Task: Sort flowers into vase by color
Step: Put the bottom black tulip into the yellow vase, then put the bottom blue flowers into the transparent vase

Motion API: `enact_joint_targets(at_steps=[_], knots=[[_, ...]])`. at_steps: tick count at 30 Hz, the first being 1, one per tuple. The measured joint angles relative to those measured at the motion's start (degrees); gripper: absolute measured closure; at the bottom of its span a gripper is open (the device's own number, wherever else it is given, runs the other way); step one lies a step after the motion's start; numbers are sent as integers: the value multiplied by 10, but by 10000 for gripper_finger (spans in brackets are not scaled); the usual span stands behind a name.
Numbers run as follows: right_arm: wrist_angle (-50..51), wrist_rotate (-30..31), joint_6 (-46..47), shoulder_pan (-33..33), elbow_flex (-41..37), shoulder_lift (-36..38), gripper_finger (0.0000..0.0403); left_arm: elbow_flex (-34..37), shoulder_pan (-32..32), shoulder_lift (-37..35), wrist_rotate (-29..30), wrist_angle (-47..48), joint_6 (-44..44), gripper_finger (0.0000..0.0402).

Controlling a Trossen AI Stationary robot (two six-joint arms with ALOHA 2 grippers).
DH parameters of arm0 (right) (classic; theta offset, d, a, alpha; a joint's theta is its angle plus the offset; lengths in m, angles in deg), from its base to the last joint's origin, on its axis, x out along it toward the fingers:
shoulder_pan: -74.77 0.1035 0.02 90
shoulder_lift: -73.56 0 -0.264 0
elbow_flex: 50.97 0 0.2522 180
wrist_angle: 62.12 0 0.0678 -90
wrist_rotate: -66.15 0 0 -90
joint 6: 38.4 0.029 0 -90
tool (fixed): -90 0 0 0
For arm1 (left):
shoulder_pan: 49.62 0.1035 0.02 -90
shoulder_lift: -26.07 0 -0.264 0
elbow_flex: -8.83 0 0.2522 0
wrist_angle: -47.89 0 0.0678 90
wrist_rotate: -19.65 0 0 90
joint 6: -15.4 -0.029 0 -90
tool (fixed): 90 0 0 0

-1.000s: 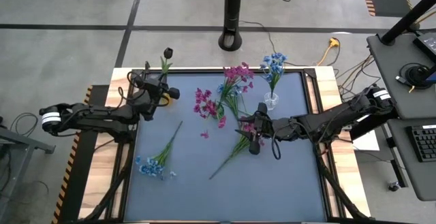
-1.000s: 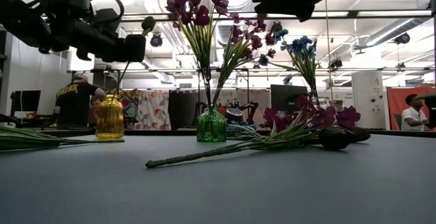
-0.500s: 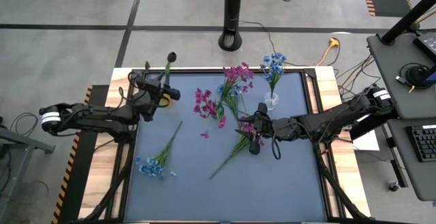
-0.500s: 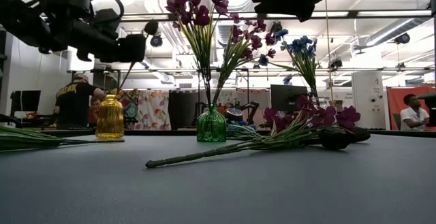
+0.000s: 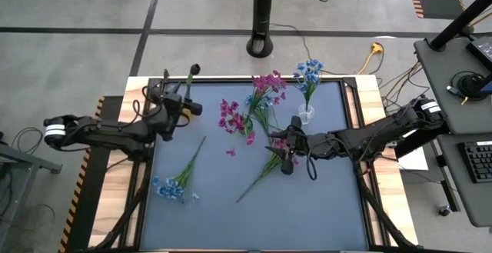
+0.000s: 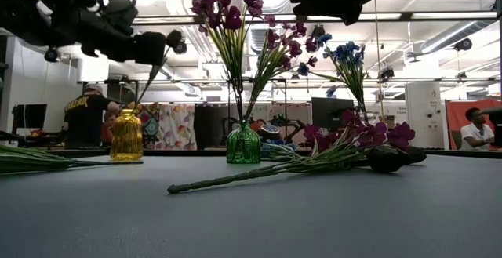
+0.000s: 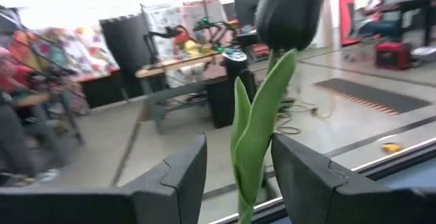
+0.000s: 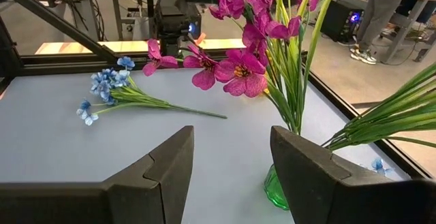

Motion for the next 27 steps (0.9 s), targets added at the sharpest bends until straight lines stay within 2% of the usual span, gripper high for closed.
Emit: enact_joint_targets(at_steps=[8, 17, 23, 27], knots=[[0, 0, 0, 0, 0, 0, 216, -33, -79, -2, 117, 0, -86, 253], [2, -4, 1, 0, 0, 0, 216, -78, -157, -2, 162, 13, -124, 253], [43, -4, 34, 0, 0, 13, 216, -121, -267, 1, 202, 79, -121, 253], [70, -5, 56, 2, -1, 27, 216, -146, -356, 21, 206, 90, -118, 253]])
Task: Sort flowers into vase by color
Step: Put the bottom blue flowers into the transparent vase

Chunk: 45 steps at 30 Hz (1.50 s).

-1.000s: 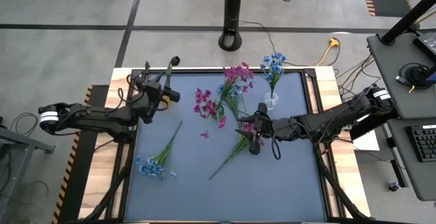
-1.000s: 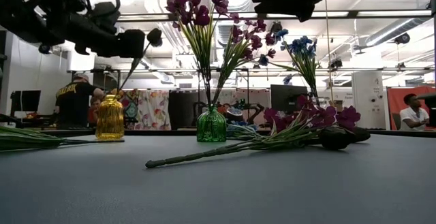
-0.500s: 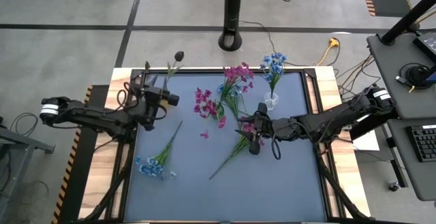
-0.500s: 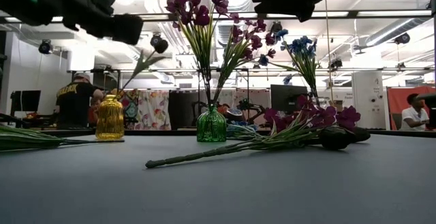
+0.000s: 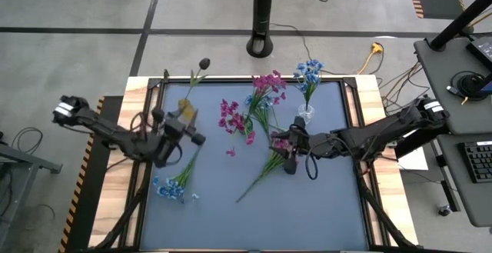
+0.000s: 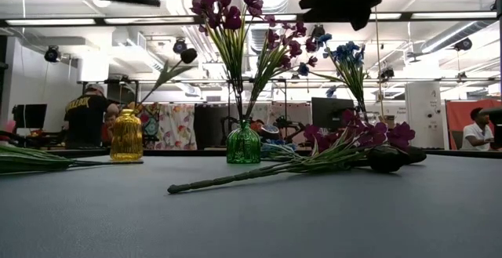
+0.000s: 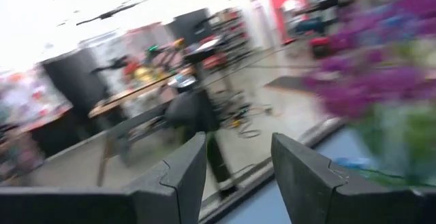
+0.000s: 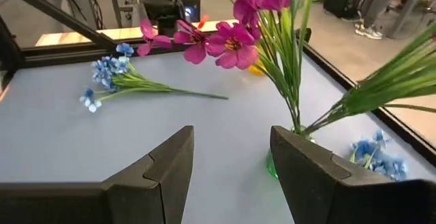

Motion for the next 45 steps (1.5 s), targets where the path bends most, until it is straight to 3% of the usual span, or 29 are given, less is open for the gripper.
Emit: enact_joint_targets(at_steps=[6, 11, 15, 23, 29, 37, 41, 45], knots=[[65, -56, 37, 8, 13, 29, 216, -47, -115, 64, 56, 5, -4, 253], [214, -157, 116, 15, 70, 42, 216, -110, -180, 129, 56, 3, -7, 253], [340, -196, 157, 27, 121, 28, 216, -171, -218, 185, 56, 5, -18, 253], [597, -210, 257, 60, 208, 6, 216, -258, -267, 307, 55, 16, -19, 253], [654, -208, 310, 77, 219, 7, 216, -270, -290, 376, 36, 16, 36, 253], [654, -207, 342, 102, 210, -1, 216, -269, -291, 421, -125, 80, 239, 253], [653, -209, 363, 125, 203, -2, 216, -269, -288, 418, -230, 232, 458, 253], [652, -209, 388, 149, 197, -2, 216, -285, -275, 415, -367, 460, 757, 253]])
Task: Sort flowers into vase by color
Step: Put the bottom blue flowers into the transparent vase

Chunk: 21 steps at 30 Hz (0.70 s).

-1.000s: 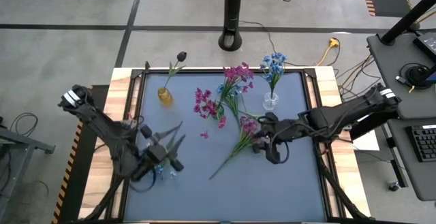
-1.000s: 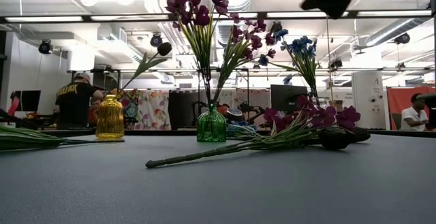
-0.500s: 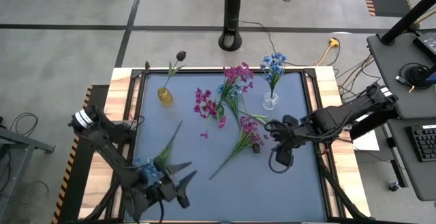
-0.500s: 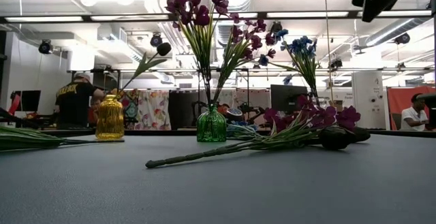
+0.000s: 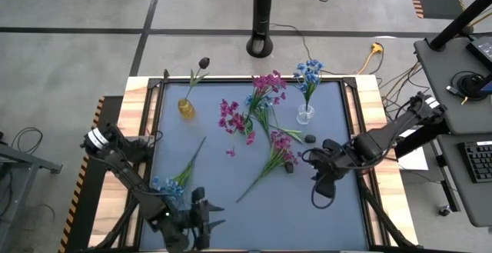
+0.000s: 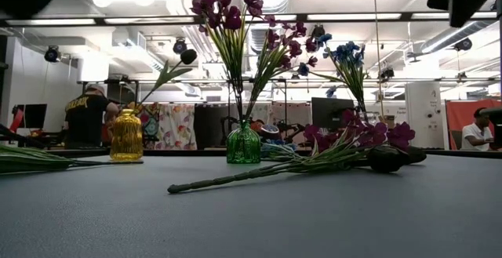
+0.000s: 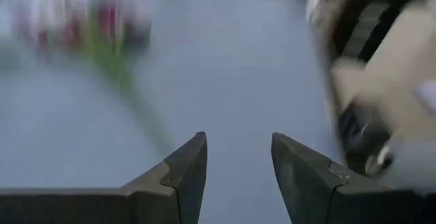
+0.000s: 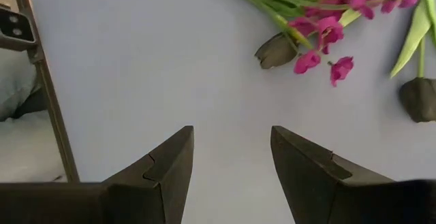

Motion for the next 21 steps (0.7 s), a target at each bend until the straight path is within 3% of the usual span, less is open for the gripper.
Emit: enact_joint_targets(at_steps=[4, 7, 11, 16, 21], knots=[[-8, 0, 6, 13, 0, 0, 216, -36, 40, 4, -122, 317, 305, 253], [-9, 1, 6, 13, 0, 0, 216, -58, 80, 9, -203, 516, 419, 253], [-10, 4, 5, 13, 0, 0, 216, -61, 138, 4, -234, 593, 396, 253], [-12, 5, 1, 13, 0, 0, 216, -27, 224, 3, -290, 585, 306, 253], [-20, 5, 0, 13, 0, 0, 216, -1, 257, 3, -296, 584, 285, 253]])
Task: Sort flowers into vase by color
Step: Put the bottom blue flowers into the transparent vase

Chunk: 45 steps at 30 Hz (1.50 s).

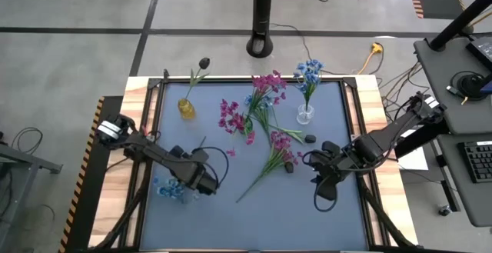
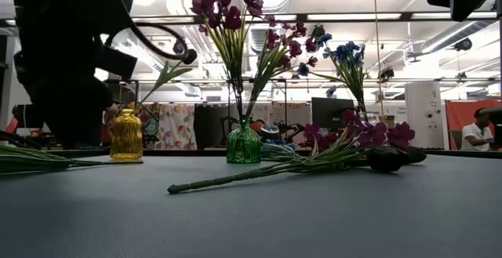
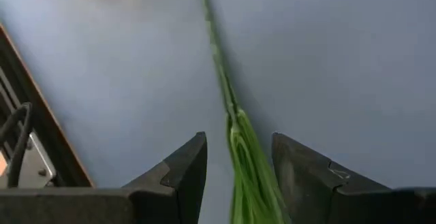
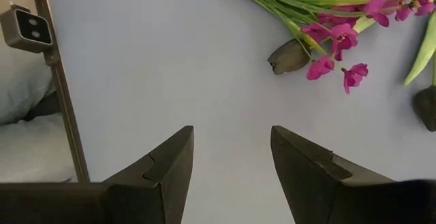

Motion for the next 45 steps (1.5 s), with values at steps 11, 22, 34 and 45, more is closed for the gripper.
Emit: enact_joint_targets(at_steps=[11, 22, 34, 45], knots=[[-2, 0, -9, 0, 0, 0, 216, 58, 1, 0, -38, -83, -28, 257], [-5, 1, -11, 0, 0, 0, 216, 60, 1, 0, -44, -99, -37, 369], [-61, 68, -111, 15, -5, -13, 216, 4, -44, -1, -148, -86, -129, 389], [-236, 83, -248, 17, 9, -140, 213, -190, -121, 7, -108, -97, -201, 394]])
